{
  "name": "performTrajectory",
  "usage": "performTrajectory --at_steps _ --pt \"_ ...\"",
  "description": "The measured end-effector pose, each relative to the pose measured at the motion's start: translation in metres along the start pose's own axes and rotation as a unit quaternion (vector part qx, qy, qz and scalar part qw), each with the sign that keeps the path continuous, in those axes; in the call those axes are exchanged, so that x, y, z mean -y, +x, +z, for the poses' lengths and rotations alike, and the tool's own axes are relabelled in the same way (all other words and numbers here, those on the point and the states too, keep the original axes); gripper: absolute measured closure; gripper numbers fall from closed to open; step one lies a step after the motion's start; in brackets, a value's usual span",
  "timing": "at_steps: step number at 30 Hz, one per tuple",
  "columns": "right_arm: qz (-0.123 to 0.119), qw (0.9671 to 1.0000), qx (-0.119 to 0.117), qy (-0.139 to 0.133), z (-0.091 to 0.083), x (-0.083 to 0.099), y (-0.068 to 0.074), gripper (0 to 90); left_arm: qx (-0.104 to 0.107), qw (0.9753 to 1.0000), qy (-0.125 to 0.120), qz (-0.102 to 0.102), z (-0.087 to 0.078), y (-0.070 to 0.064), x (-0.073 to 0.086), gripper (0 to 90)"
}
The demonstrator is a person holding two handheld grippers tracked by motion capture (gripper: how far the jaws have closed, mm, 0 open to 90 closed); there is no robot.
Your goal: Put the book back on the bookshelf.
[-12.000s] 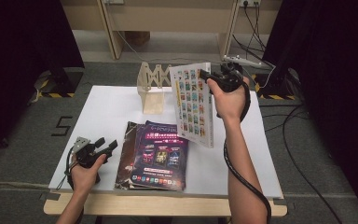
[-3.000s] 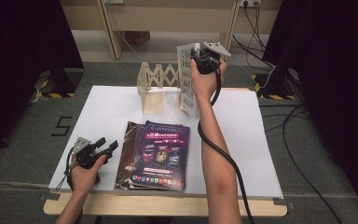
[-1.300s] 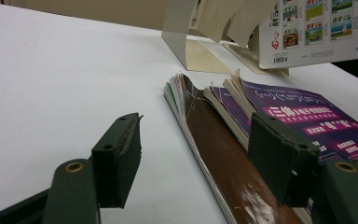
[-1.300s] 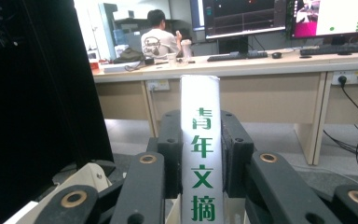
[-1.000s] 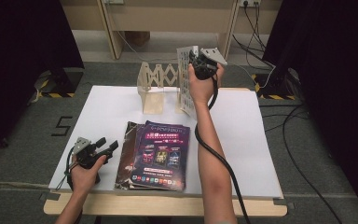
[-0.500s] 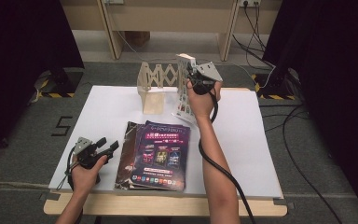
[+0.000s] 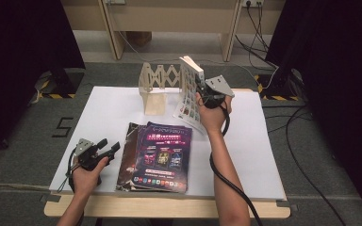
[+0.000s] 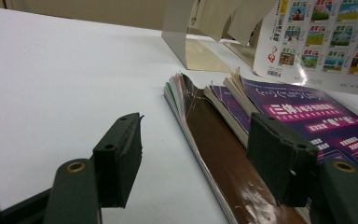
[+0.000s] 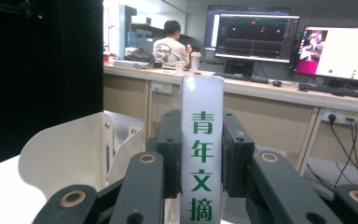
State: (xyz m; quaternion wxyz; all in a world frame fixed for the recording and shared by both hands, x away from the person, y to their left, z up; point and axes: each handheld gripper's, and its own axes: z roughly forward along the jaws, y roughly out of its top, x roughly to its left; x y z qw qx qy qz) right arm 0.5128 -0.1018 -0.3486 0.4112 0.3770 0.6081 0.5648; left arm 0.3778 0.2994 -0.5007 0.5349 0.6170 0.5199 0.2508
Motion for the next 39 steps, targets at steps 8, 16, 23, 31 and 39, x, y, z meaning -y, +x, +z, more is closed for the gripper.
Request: performTrajectory --at_steps 8,16,23,31,39 --pt "0.011 0.9999 -0.001 0.011 -0.031 0.006 -0.007 73.6 -0.001 1.0 -0.001 0.004 0.0 -0.001 0.0 34.9" --pt "0.011 0.9999 0.002 0.013 -0.048 0.008 -0.009 73.0 -0.001 1.0 0.0 0.01 -0.001 -0.001 0.0 35.0" --pt "0.013 0.9997 -0.003 0.022 -0.054 0.006 -0.01 72.9 -0.001 0.9999 -0.001 0.01 -0.001 -0.002 0.0 35.0" --pt "0.008 0.9997 0.001 0.022 -0.063 0.007 -0.006 73.0 -0.001 1.0 -0.003 0.008 -0.001 -0.001 0.0 34.9" --pt "0.01 0.9997 0.008 0.021 -0.073 0.008 -0.003 70.8 -0.001 1.0 -0.002 0.009 -0.001 -0.001 0.0 35.0"
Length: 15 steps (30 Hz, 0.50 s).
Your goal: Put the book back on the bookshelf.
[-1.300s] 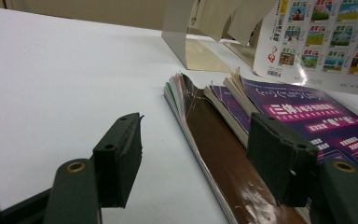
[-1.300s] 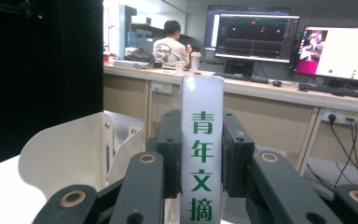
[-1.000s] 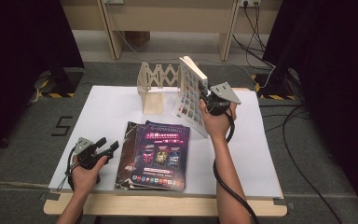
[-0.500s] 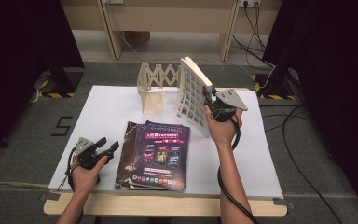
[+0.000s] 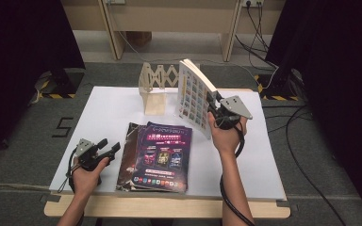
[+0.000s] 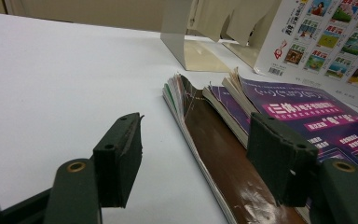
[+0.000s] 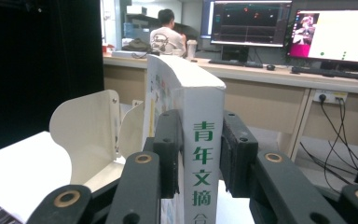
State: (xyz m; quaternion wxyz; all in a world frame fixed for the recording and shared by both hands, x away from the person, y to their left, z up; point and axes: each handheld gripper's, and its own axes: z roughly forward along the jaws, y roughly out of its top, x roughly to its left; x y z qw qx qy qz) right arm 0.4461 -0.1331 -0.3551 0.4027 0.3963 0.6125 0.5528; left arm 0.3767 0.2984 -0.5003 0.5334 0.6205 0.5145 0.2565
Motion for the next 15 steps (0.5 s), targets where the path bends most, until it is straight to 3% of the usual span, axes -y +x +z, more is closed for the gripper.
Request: performTrajectory --at_steps 2,8,10,12,14,15 --pt "-0.02 0.9998 0.0 0.006 0.005 -0.003 0.003 67.4 0.0 1.0 0.0 0.0 0.0 0.0 0.0 35.0" --pt "-0.027 0.9993 -0.008 0.024 0.02 -0.009 0.002 64.3 0.001 1.0 0.002 0.002 0.001 0.0 0.0 35.2" --pt "-0.018 0.9993 -0.01 0.032 0.027 -0.012 -0.001 64.1 0.001 1.0 0.001 -0.001 0.001 0.0 0.0 35.2" --pt "-0.009 0.9985 -0.008 0.054 0.036 -0.013 -0.005 72.3 0.001 1.0 0.002 0.0 0.0 0.0 0.0 35.2" --pt "0.019 0.9981 -0.009 0.057 0.041 -0.014 -0.01 73.6 0.002 1.0 -0.002 0.002 0.0 0.0 0.0 35.1" --pt "0.017 0.998 -0.004 0.06 0.041 -0.015 -0.012 73.5 0.002 1.0 -0.003 0.002 0.0 0.0 0.0 35.1"
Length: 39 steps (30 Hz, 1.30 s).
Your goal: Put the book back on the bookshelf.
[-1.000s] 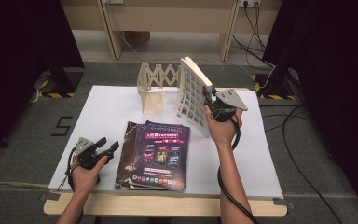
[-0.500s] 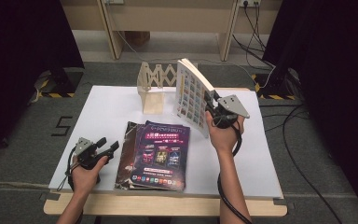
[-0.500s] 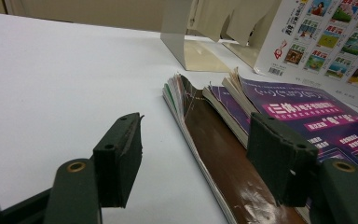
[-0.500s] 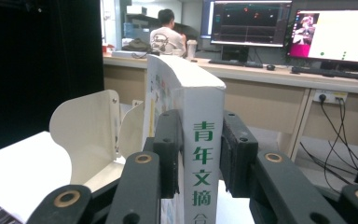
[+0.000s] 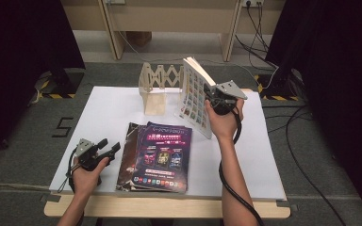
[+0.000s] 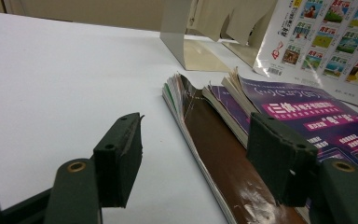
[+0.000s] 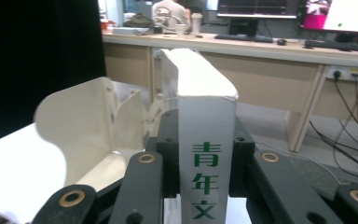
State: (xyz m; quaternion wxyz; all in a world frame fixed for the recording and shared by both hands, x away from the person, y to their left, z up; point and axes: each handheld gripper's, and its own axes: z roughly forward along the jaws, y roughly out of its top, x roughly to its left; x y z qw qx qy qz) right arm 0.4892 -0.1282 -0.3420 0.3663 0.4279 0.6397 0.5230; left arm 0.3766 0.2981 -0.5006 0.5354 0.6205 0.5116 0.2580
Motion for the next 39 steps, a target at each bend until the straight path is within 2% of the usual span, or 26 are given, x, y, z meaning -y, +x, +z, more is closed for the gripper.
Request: performTrajectory --at_steps 2,5,9,17,24,26,30,31,35,39 --pt "0.005 1.0 0.002 -0.003 0.001 -0.001 -0.002 72.4 0.0 1.0 0.003 -0.001 0.0 0.0 0.0 35.1" --pt "-0.004 0.9999 0.0 -0.011 0.004 -0.005 -0.001 66.1 -0.002 1.0 0.004 -0.001 0.001 0.0 0.0 35.3" --pt "-0.001 0.9999 0.0 -0.014 0.005 -0.011 0.0 66.5 -0.002 1.0 0.005 0.001 0.001 -0.001 0.0 35.3" --pt "-0.007 0.9999 -0.003 0.011 0.015 -0.017 -0.001 67.3 -0.002 1.0 0.005 0.001 0.0 0.0 0.0 35.4" --pt "-0.004 0.9995 -0.003 0.032 0.019 -0.021 0.0 73.9 -0.002 1.0 0.005 0.0 0.001 -0.001 0.0 35.5" --pt "0.0 0.9994 -0.005 0.034 0.017 -0.023 0.0 74.2 -0.001 1.0 0.004 0.0 0.001 -0.001 0.0 35.5" --pt "0.045 0.9988 -0.001 0.021 0.012 -0.026 0.003 74.5 -0.001 1.0 0.005 -0.001 0.001 0.0 0.0 35.5" --pt "0.049 0.9986 0.002 0.018 0.011 -0.028 0.004 74.5 -0.001 1.0 0.005 -0.002 0.001 0.0 0.0 35.4" --pt "0.047 0.9986 0.021 0.012 0.012 -0.034 0.011 74.4 0.0 1.0 0.005 -0.006 0.001 0.001 0.0 35.3" --pt "0.052 0.9982 0.029 0.003 0.013 -0.036 0.013 74.5 0.001 1.0 0.004 -0.004 0.0 0.001 0.0 35.2"
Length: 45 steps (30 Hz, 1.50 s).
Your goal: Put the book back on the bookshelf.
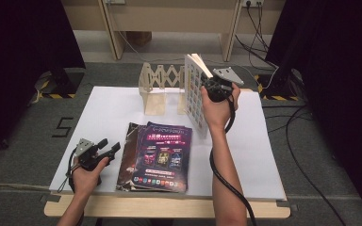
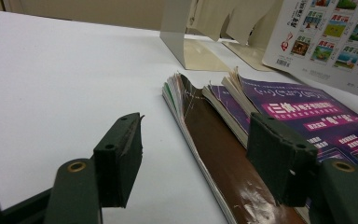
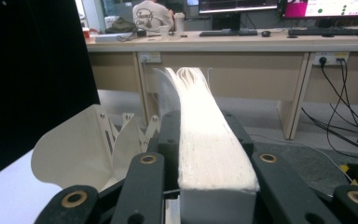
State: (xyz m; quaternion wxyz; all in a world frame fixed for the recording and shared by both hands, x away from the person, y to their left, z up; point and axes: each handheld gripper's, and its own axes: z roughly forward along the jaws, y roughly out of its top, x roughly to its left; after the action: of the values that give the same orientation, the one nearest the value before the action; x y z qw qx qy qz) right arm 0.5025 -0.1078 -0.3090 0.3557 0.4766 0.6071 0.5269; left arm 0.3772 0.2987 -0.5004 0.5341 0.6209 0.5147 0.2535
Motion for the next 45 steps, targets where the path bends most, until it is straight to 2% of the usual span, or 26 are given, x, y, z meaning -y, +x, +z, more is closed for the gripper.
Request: performTrajectory --at_steps 9,22,45 --pt "0.018 0.9998 0.0 -0.01 0.011 -0.002 0.006 74.5 -0.001 1.0 0.0 -0.001 0.0 0.0 0.0 35.1" --pt "0.016 0.9997 0.013 -0.016 0.032 -0.012 0.006 74.5 0.001 1.0 -0.003 -0.003 0.0 0.001 0.0 35.0" --pt "0.021 0.9994 0.017 -0.021 0.067 -0.02 0.005 74.4 0.0 1.0 -0.001 -0.003 -0.001 0.001 0.0 34.8"
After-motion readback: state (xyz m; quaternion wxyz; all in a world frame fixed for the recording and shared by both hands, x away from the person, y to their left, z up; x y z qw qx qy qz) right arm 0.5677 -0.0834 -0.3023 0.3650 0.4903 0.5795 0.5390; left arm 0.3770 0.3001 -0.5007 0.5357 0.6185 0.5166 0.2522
